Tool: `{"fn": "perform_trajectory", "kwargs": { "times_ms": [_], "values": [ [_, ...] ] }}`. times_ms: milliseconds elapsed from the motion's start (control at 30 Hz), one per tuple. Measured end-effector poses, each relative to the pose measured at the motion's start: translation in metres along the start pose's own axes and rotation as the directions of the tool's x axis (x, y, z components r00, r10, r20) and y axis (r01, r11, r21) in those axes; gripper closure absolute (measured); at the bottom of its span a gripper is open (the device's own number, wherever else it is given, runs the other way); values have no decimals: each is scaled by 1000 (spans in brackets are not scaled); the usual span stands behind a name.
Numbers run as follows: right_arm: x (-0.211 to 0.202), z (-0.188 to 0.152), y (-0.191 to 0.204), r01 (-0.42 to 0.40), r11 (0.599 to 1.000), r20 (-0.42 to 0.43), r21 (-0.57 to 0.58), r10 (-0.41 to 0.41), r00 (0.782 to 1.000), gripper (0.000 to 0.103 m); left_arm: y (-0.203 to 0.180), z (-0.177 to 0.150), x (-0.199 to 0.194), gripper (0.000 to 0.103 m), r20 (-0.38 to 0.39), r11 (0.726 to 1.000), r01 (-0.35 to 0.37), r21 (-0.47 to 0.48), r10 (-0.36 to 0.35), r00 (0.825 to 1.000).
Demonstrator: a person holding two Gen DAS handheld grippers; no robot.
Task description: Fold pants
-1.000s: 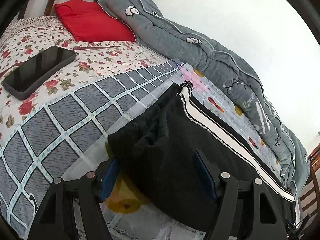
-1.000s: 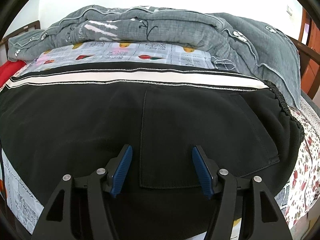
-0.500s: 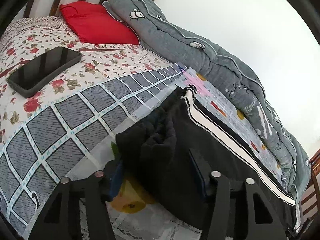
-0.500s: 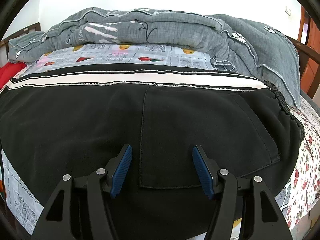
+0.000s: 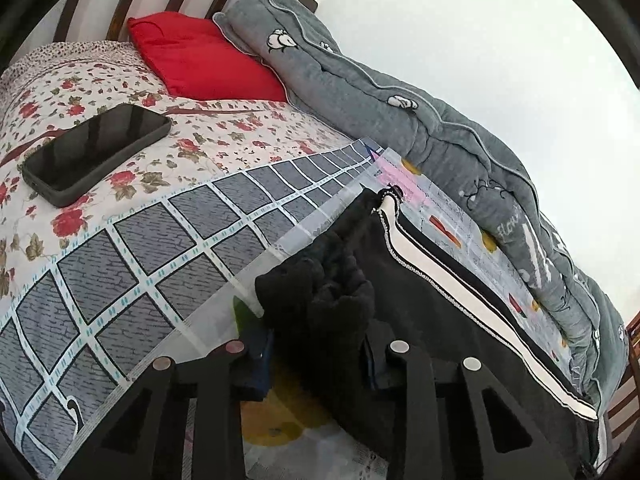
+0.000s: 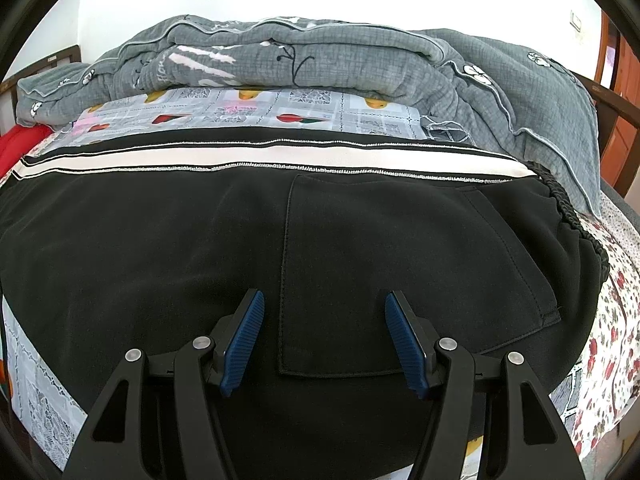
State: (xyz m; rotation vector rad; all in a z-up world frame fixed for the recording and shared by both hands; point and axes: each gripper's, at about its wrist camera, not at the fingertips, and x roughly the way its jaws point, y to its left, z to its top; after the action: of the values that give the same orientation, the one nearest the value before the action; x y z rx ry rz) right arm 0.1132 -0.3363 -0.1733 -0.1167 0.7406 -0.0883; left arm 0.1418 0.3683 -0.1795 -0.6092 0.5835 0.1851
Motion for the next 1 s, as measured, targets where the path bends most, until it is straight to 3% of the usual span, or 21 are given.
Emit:
{"fn": "perform_trajectory", "kwargs": {
  "times_ms": [233, 600, 767, 1000],
  "values": [
    [0, 0, 0, 0, 1000, -1, 0, 0, 1000, 41, 3, 0, 3, 72, 3, 999, 9, -36, -9, 1000],
    [0, 0, -1, 1, 1000, 4, 6, -1, 1000, 41, 1, 4, 7, 74, -36, 1000, -8, -10, 8, 999],
    [0, 0, -1, 0, 1000, 4, 6, 0, 1000, 41, 10, 7, 8, 75, -56, 996, 38, -85, -43, 998],
    [0, 0, -2, -4, 1000, 13, 13, 3, 1000, 41, -22, 18, -4, 85, -43, 998, -49, 32, 50, 998]
  ]
}}
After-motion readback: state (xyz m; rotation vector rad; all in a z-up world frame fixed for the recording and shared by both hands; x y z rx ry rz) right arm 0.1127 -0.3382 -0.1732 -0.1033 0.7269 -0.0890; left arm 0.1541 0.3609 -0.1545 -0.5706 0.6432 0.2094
